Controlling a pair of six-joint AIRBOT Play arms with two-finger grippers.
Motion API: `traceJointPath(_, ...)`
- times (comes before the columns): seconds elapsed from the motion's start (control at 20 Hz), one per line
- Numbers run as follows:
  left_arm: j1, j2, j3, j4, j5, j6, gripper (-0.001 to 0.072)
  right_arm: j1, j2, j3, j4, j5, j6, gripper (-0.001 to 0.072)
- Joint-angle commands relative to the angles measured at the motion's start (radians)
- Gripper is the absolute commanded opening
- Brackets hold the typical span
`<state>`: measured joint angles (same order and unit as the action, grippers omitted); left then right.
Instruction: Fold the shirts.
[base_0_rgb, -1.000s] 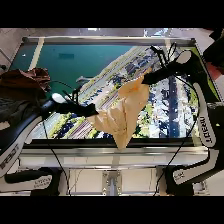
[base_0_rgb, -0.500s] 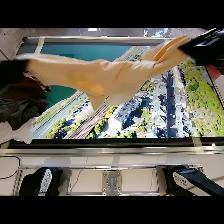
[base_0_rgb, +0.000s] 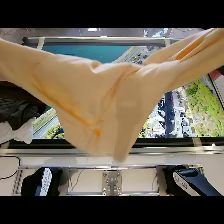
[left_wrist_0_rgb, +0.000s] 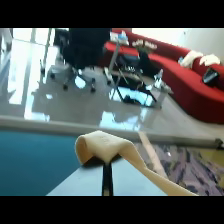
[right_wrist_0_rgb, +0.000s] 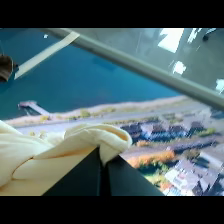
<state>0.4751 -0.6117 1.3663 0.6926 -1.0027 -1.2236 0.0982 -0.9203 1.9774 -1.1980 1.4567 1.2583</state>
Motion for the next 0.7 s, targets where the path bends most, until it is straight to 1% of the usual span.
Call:
traceJointPath(0.0,-0.043,-0.193,-0.010,0.016,-0.166,-0.011,0.0011,0.001,-0.136,-0.163,-0.009,0.019,-0.032,0.0006)
traceJointPath(0.1,-0.126,-0.324,-0.052,0.091,-0.198,-0.012,0.0011,0.002,-0.291,-0.238,-0.003,-0.013,-0.056,0.0007)
traceJointPath(0.25,-0.267,-0.517,-0.139,0.244,-0.175,-0.026,0.0012,0.002,-0.551,-0.257,0.039,-0.129,-0.056,0.0007)
traceJointPath(0.35,-0.335,-0.645,-0.180,0.335,-0.111,-0.044,0.0012,0.002,-0.712,-0.257,0.126,-0.291,-0.056,0.0008)
traceJointPath(0.45,-0.365,-0.761,-0.184,0.385,0.001,-0.097,0.0012,0.003,-0.838,-0.257,0.269,-0.509,-0.055,0.0010)
traceJointPath(0.5,-0.364,-0.806,-0.184,0.384,0.066,-0.121,0.0012,0.004,-0.886,-0.256,0.364,-0.629,-0.055,0.0014)
traceJointPath(0.55,-0.362,-0.835,-0.184,0.385,0.116,-0.154,0.0012,0.008,-0.917,-0.255,0.454,-0.737,-0.055,0.0085)
traceJointPath(0.6,-0.356,-0.852,-0.184,0.385,0.145,-0.182,0.0011,0.014,-0.935,-0.254,0.534,-0.848,-0.055,0.0302)
traceJointPath(0.65,-0.348,-0.858,-0.184,0.386,0.153,-0.187,0.0012,0.023,-0.940,-0.248,0.573,-0.938,-0.056,0.0449)
